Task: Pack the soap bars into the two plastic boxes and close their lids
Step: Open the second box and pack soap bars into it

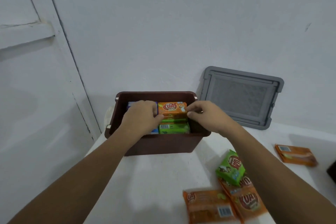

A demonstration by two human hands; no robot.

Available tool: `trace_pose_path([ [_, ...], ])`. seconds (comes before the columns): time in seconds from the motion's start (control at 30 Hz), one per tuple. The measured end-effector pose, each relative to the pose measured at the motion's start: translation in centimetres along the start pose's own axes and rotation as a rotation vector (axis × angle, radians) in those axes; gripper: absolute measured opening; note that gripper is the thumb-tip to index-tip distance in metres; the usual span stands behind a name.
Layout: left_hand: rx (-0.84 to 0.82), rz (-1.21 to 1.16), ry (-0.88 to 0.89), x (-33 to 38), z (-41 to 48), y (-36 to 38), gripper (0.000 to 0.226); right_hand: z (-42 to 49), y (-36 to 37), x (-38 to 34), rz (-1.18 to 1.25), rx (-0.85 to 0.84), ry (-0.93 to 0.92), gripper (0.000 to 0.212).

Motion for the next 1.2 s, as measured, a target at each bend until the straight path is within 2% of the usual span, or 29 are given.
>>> trace_pose_path([
  [0.1,0.138,-0.217,0.244,5.6,-2.9,-1.8,0.016,-1.9,-2.4,1.8,0.296,0.073,0.043,0.011],
  [0.17,0.064,-0.281,0.38,8.9,-5.1,-0.6,0.013,-3.2,-3.9,3.4,0.401,0.14,0.072,0.009],
  [0.27,-0.143,-0.324,0.395,11.5,-8.3,3.6,0.014,-5.3,-5.4,6.9,0.399,0.241,0.15,0.014],
  [0.33,-0.25,-0.272,0.332,11.8,-10.0,6.7,0.022,-6.5,-5.5,9.8,0.278,0.272,0.206,0.012],
  [0.4,-0.36,-0.215,0.246,11.1,-11.4,9.3,0.033,-7.5,-5.0,12.3,-0.004,0.241,0.235,0.014],
  [0.47,-0.495,-0.145,0.194,10.2,-12.9,11.4,0.044,-8.4,-3.8,14.7,-0.25,0.162,0.277,0.025],
  [0.53,-0.644,-0.079,0.198,9.6,-14.5,12.9,0.053,-9.3,-2.6,16.7,-0.349,0.097,0.355,0.041],
  [0.6,-0.738,-0.065,0.198,9.5,-15.7,13.4,0.058,-9.9,-1.9,17.5,-0.387,0.064,0.399,0.047],
  [0.77,-0.719,-0.171,0.085,9.3,-16.1,13.4,0.058,-9.9,-1.5,17.6,-0.43,0.023,0.43,0.05],
  [0.9,-0.642,-0.177,0.049,9.1,-16.2,13.1,0.056,-9.8,-1.8,17.8,-0.206,0.048,0.499,0.065],
  [1.03,-0.618,-0.344,0.02,9.0,-16.9,13.1,0.046,-9.9,-2.3,17.3,0.089,0.051,0.555,0.038],
  [1.2,-0.564,-0.709,-0.155,7.9,-16.8,12.4,0.034,-10.0,-1.9,16.4,0.286,-0.037,0.566,0.035],
])
Point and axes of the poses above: each hand's wrist, its own z-axis towards the middle knuckle, its own y-axis out of the palm, x = y × z, the point moved 9 cm from there along z, towards the middle knuckle, and after that the axes turned 7 degrees about x, right-handed, at the moved point
